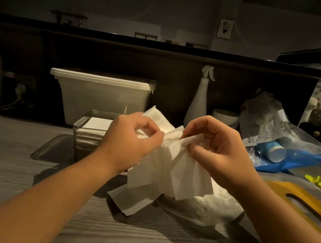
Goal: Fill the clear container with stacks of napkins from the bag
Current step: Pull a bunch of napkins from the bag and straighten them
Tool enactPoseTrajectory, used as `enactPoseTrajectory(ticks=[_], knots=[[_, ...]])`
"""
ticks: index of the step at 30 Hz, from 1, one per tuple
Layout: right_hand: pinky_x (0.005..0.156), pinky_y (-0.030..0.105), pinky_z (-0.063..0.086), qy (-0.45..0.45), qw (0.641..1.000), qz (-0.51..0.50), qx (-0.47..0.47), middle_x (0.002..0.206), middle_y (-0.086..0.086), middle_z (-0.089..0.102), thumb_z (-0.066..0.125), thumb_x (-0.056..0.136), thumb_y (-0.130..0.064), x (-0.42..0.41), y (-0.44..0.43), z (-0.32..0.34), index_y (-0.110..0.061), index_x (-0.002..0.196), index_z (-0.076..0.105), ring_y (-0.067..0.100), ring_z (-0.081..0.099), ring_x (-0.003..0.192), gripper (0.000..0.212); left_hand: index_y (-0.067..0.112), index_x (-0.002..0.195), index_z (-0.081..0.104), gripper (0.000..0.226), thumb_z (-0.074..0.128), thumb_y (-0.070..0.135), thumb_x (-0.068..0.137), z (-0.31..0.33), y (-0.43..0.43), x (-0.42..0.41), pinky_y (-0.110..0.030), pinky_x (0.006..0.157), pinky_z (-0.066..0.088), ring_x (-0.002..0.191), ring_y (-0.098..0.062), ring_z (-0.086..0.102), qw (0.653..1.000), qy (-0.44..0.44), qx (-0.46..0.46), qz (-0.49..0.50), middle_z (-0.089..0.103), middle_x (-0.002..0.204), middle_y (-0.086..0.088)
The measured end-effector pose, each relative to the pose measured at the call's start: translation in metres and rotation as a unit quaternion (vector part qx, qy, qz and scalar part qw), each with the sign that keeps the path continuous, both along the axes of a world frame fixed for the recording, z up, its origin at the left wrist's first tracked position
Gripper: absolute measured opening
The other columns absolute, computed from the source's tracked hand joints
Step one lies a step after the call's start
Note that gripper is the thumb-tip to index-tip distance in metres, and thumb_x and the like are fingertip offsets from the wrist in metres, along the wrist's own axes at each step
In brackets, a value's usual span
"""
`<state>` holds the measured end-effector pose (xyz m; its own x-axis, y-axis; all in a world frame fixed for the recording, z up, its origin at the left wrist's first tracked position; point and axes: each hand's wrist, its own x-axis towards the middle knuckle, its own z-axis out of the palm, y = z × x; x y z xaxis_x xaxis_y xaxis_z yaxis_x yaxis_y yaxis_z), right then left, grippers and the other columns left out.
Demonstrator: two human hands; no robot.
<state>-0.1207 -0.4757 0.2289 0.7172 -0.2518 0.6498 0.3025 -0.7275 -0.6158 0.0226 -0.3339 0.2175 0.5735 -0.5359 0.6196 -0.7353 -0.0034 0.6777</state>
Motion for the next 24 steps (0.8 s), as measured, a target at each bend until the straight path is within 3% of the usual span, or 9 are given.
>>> enactPoseTrajectory(ticks=[3, 8, 14, 17, 20, 24], knots=[[0.085, 0.034, 0.058, 0.005, 0.998, -0.02, -0.054, 0.1, -0.01, 0.068, 0.066, 0.079, -0.008, 0.001, 0.001, -0.002, -0.023, 0.103, 0.065, 0.015, 0.066, 0.097, 0.028, 0.019, 0.079, 0.073, 0.008, 0.072, 0.022, 0.087, -0.001, 0.0, -0.001, -0.02, 0.074, 0.049, 0.095, -0.012, 0.06, 0.999, 0.027, 0.013, -0.037, 0.066, 0.095, 0.008], [0.091, 0.032, 0.057, 0.046, 0.995, -0.044, -0.081, 0.122, -0.017, 0.058, 0.073, 0.083, -0.005, 0.002, -0.001, -0.004, -0.035, 0.124, 0.053, 0.006, 0.062, 0.102, 0.055, 0.016, 0.076, 0.075, 0.01, 0.073, 0.017, 0.085, 0.001, 0.002, 0.002, -0.013, 0.069, 0.051, 0.086, -0.005, 0.062, 0.996, 0.031, 0.014, -0.083, 0.066, 0.086, 0.012], [0.088, 0.03, 0.058, 0.06, 0.996, -0.031, -0.052, 0.107, -0.016, 0.065, 0.072, 0.085, -0.007, 0.002, -0.002, -0.002, -0.031, 0.12, 0.059, 0.006, 0.063, 0.101, 0.045, 0.017, 0.075, 0.075, 0.011, 0.073, 0.019, 0.086, 0.0, 0.0, 0.002, -0.007, 0.063, 0.045, 0.083, 0.001, 0.06, 0.996, 0.026, 0.023, -0.081, 0.065, 0.081, 0.017], [0.088, 0.03, 0.058, 0.058, 0.998, -0.02, -0.016, 0.1, -0.012, 0.067, 0.071, 0.084, -0.004, 0.003, -0.002, -0.002, -0.028, 0.114, 0.062, 0.008, 0.065, 0.098, 0.039, 0.015, 0.078, 0.076, 0.015, 0.067, 0.019, 0.09, 0.002, 0.001, 0.002, -0.016, 0.064, 0.047, 0.082, -0.006, 0.063, 0.992, 0.075, 0.019, -0.098, 0.067, 0.082, 0.012], [0.085, 0.031, 0.059, 0.046, 0.997, 0.002, 0.057, 0.099, -0.011, 0.07, 0.072, 0.079, 0.002, 0.003, -0.006, 0.0, -0.026, 0.107, 0.066, 0.011, 0.067, 0.097, 0.04, 0.013, 0.079, 0.078, 0.021, 0.061, 0.009, 0.092, 0.006, 0.002, 0.001, -0.032, 0.068, 0.05, 0.083, -0.017, 0.065, 0.975, 0.176, 0.003, -0.134, 0.072, 0.083, -0.002], [0.073, 0.027, 0.055, 0.023, 0.981, 0.042, 0.186, 0.089, -0.002, 0.071, 0.07, 0.069, 0.005, 0.001, -0.013, 0.005, -0.018, 0.099, 0.069, 0.016, 0.069, 0.087, 0.037, 0.026, 0.094, 0.077, 0.032, 0.067, -0.003, 0.086, 0.008, 0.002, -0.001, -0.046, 0.081, 0.06, 0.1, -0.022, 0.061, 0.973, 0.211, -0.004, -0.098, 0.066, 0.104, 0.005]])
